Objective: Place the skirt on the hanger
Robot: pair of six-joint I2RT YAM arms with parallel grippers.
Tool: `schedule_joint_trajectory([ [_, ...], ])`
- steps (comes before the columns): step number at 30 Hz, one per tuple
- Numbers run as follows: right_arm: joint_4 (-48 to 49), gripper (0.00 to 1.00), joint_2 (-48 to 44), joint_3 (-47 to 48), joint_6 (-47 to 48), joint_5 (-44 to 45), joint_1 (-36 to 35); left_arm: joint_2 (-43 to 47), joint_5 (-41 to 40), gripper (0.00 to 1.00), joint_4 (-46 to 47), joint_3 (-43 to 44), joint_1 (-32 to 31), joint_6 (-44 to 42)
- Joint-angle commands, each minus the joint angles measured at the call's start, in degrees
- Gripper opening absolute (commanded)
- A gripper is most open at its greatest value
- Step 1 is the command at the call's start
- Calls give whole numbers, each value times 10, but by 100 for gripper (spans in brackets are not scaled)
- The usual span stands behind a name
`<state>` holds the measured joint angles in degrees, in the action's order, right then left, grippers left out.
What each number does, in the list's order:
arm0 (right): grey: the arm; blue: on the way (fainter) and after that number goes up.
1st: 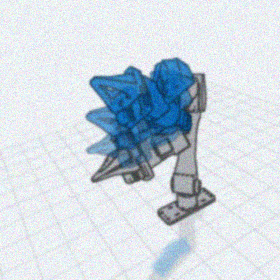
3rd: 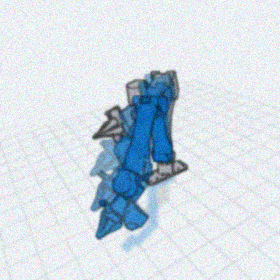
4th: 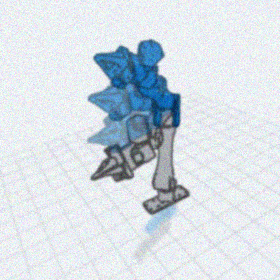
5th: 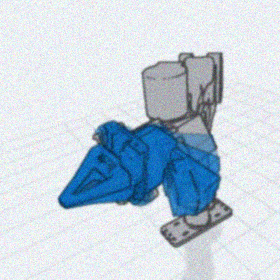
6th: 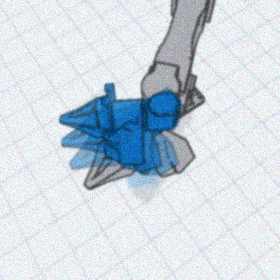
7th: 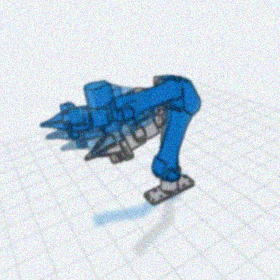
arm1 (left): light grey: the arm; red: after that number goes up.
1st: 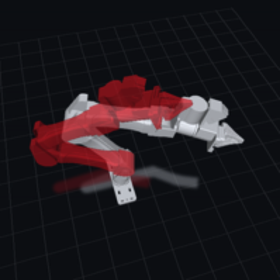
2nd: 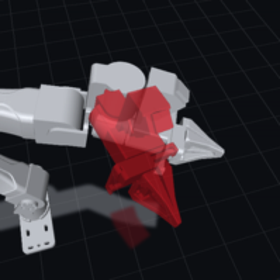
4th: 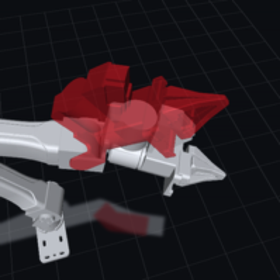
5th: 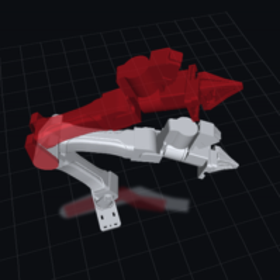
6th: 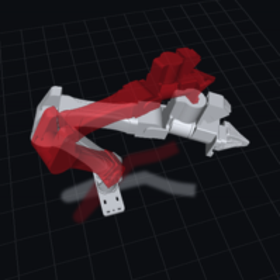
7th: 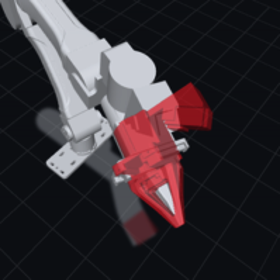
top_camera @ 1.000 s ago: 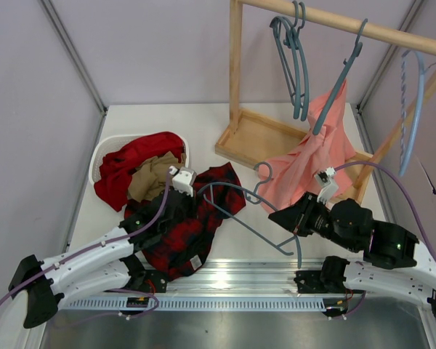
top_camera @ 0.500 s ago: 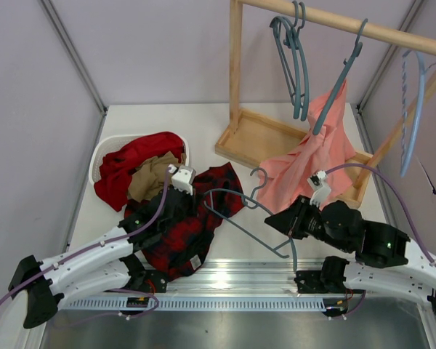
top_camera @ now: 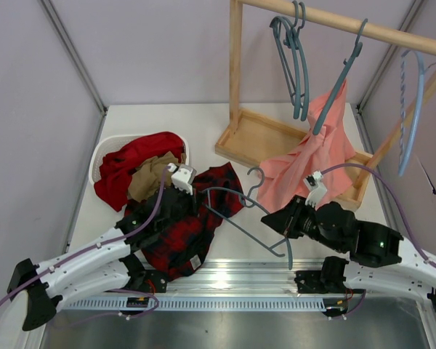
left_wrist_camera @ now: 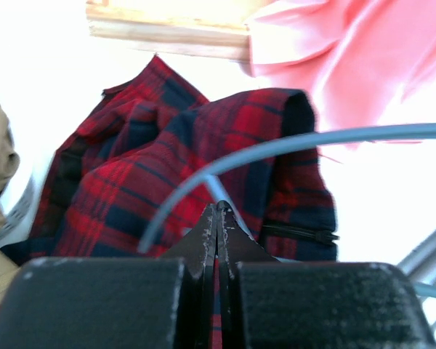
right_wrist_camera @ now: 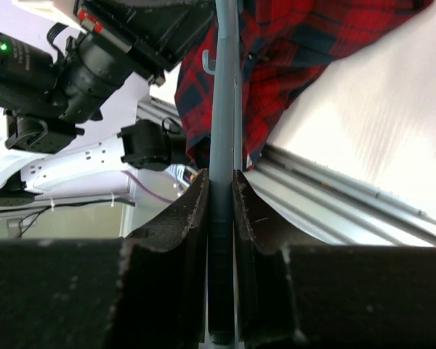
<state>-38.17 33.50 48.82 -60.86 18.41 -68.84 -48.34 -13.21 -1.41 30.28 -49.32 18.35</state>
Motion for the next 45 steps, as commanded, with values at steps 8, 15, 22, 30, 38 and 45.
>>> schedule_joint_trajectory([
  [8, 228, 0, -26, -85, 108, 86, -18, 25, 30, 0, -34, 21, 5, 52],
  [15, 325, 0, -41, -114, 212, 99, -27, 62, -43, 5, -96, 18, 5, 71],
  [22, 426, 0, -36, -154, 260, 91, -32, 44, -110, 82, -209, 110, 20, 79],
  [30, 562, 0, 9, -201, 290, 107, -47, 54, -18, 88, -220, 229, 23, 77],
  [38, 637, 0, 91, -181, 333, 220, -111, 7, 77, 85, -120, 197, 21, 179],
  [45, 691, 0, 188, -160, 356, 371, -167, 41, 67, 84, -76, 157, 21, 225],
])
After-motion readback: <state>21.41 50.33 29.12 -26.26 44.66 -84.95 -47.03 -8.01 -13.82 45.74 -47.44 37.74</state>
